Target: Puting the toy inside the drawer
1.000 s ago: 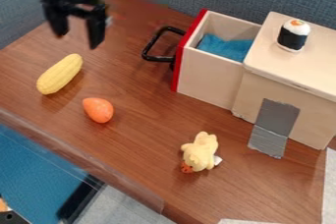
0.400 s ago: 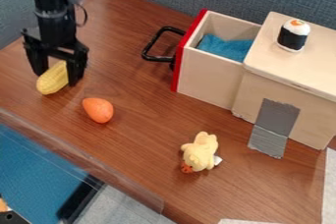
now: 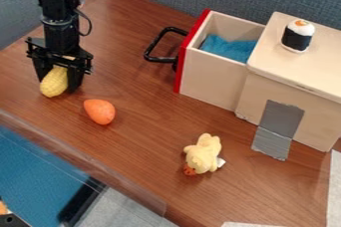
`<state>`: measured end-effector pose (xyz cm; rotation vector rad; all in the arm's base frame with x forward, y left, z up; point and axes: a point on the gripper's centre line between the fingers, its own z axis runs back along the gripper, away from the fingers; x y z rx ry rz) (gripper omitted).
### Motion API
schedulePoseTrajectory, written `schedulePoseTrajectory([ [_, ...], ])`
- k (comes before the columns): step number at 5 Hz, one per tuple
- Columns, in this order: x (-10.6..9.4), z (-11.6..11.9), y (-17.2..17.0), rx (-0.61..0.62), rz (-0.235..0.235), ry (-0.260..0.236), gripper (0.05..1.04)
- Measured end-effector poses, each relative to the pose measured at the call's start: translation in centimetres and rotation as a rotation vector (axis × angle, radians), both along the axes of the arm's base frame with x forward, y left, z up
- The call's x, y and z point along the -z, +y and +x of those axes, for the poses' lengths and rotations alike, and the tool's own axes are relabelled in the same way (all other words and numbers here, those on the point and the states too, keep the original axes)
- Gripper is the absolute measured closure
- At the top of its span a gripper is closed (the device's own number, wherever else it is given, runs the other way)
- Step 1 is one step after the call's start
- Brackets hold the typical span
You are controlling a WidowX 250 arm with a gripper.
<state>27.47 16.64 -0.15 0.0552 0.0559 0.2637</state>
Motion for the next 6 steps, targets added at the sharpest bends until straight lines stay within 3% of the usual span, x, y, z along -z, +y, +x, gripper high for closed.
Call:
schedulePoseTrajectory([
  [2,-4.1,2.0,0.3,-0.017,0.007,-0.112,0.442],
  [3,-6.2,4.6,1.1,-0.023,0.021,-0.178,0.442],
  [4,-5.7,7.2,1.2,-0.001,0.008,-0.172,0.442],
  [5,-5.5,9.8,2.2,0.000,-0.004,-0.199,0.442],
  [6,-3.8,11.6,2.6,0.006,-0.040,-0.178,0.442],
])
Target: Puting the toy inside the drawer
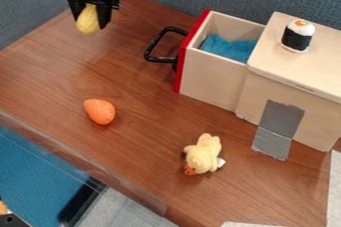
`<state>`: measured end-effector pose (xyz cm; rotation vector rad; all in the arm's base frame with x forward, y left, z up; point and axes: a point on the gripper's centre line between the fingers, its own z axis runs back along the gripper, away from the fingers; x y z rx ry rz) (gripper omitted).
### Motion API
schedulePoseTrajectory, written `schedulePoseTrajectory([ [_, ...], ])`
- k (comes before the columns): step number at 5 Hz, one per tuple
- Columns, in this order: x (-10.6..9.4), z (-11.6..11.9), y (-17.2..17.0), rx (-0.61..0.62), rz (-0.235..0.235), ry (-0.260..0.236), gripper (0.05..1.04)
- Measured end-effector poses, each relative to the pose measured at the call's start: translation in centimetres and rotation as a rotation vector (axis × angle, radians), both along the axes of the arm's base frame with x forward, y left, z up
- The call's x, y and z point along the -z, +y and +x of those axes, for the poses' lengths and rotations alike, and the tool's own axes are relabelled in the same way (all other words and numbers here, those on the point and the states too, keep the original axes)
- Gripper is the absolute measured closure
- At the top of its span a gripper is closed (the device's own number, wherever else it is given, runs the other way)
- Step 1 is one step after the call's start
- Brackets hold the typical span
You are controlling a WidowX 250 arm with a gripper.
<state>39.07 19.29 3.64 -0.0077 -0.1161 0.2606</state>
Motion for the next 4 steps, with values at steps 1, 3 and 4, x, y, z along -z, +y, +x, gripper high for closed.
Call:
schedulePoseTrajectory([
  [1,1.9,1.1,0.0,0.015,-0.018,0.049,0.442],
  [3,2.7,1.9,0.0,0.023,-0.014,0.098,0.385],
  [4,3.0,1.9,-0.4,0.022,-0.013,0.085,0.118],
])
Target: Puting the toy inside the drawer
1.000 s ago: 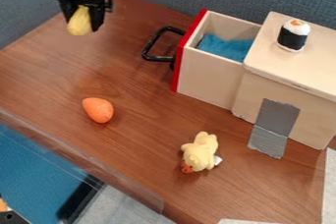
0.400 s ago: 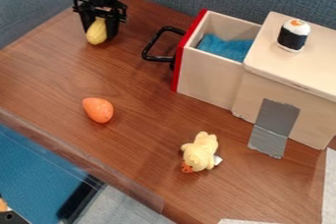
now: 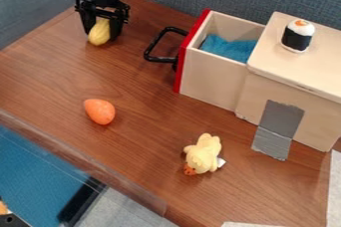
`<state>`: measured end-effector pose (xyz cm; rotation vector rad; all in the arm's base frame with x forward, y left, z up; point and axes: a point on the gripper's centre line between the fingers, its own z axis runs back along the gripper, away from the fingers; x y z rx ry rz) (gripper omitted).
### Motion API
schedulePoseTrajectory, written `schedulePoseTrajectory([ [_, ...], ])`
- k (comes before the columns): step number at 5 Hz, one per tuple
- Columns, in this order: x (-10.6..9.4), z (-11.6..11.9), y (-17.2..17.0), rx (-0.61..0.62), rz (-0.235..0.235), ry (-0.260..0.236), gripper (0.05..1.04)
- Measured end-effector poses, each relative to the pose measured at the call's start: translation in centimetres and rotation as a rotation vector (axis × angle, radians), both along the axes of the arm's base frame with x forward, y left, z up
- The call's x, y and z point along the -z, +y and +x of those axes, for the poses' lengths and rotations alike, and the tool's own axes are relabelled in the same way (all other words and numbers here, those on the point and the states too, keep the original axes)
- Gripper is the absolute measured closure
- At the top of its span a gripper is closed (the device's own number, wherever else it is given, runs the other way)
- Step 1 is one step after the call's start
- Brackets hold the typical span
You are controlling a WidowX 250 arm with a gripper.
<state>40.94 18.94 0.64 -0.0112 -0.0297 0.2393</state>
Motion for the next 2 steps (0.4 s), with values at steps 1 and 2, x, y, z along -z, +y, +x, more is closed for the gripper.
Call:
schedulePoseTrajectory([
  [1,-4.7,1.0,-0.8,-0.004,0.049,-0.105,0.078],
  [2,-8.0,1.1,-1.6,-0.009,0.061,-0.183,0.083],
])
